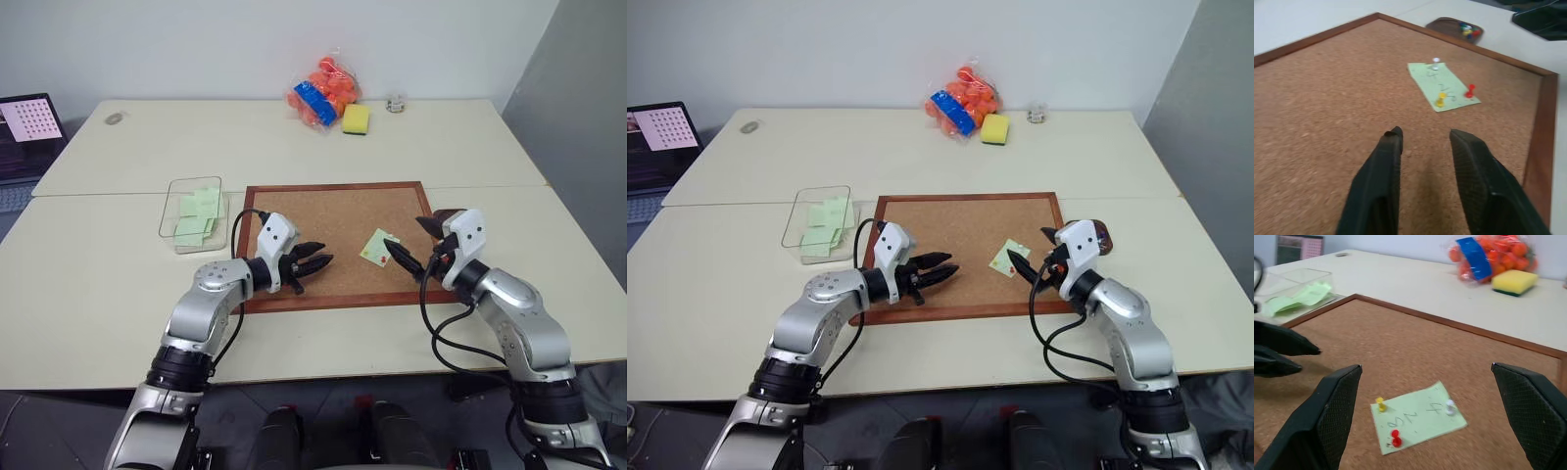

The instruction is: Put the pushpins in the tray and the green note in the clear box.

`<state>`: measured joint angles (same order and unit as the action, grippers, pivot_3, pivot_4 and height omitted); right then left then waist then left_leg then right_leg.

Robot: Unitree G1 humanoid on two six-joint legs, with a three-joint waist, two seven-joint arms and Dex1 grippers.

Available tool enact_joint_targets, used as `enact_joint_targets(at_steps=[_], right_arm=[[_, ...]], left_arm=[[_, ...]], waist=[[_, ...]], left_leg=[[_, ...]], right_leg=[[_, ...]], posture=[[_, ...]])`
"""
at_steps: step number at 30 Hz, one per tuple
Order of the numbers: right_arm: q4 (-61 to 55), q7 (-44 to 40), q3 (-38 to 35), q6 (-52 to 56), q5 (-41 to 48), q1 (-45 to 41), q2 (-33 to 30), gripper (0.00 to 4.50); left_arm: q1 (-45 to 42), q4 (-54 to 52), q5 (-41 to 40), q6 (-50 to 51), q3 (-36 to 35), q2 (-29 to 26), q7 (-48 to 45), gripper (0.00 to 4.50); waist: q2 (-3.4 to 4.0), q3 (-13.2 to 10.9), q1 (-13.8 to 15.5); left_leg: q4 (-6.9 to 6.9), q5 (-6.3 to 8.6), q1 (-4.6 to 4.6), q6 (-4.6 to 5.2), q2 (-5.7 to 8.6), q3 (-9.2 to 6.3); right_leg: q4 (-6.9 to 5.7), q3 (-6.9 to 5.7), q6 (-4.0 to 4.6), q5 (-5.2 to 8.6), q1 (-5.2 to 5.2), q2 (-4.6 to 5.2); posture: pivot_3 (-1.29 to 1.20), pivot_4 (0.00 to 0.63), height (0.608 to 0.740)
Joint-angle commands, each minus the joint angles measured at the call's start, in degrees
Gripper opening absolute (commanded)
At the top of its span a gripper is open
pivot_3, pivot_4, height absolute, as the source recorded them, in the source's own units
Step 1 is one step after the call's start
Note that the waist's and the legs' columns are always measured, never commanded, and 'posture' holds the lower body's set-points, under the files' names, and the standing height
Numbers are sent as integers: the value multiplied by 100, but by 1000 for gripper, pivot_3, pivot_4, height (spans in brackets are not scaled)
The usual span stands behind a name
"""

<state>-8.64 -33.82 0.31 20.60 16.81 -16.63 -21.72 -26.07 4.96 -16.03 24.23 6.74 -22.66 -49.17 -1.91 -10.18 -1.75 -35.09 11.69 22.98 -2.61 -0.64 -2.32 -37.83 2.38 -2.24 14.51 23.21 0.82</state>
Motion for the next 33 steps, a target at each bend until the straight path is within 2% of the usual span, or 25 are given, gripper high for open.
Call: enact_joint_targets(at_steps=[1,5,12,18,27,28,33], right_arm=[[313,-369,103,-343,-31,-256,-76,4500],[733,-501,177,-501,-105,-445,-71,4500],[1421,-297,132,-520,-196,-708,73,4500],[1760,-121,181,-512,-318,-894,260,4500],[2532,-6,158,-842,-522,-1165,432,4500],[2606,2,148,-888,-526,-1193,456,4131],[2860,-12,148,-1052,-551,-1289,529,3267]], left_arm=[[-276,177,-40,-254,77,54,-282,606],[-418,397,16,-387,122,94,-432,33],[-572,1176,547,-797,340,219,-155,33],[-298,1667,1018,-903,827,196,-319,33],[-222,1462,839,-730,678,327,-278,33],[-214,1423,824,-703,664,337,-281,0],[-156,1241,785,-566,631,343,-300,0]], waist=[[0,0,1],[0,0,0],[0,0,2],[6,5,0],[10,12,-6],[11,12,-6],[11,12,-5]], left_leg=[[0,0,1,0,0,-1],[0,0,0,0,-1,1],[0,0,-2,0,0,0],[0,0,-5,0,1,1],[-1,0,-9,0,3,3],[-1,0,-9,0,4,3],[-1,0,-8,0,4,4]], right_leg=[[0,-1,0,0,0,0],[-1,1,0,0,0,0],[-5,2,11,-7,1,0],[-8,3,14,-9,0,1],[-10,5,14,-8,-4,5],[-10,5,13,-8,-4,5],[-10,6,14,-9,-4,6]], posture=[[0,150,740],[0,150,740],[0,150,740],[0,150,740],[0,150,740],[0,150,740],[0,150,740]])
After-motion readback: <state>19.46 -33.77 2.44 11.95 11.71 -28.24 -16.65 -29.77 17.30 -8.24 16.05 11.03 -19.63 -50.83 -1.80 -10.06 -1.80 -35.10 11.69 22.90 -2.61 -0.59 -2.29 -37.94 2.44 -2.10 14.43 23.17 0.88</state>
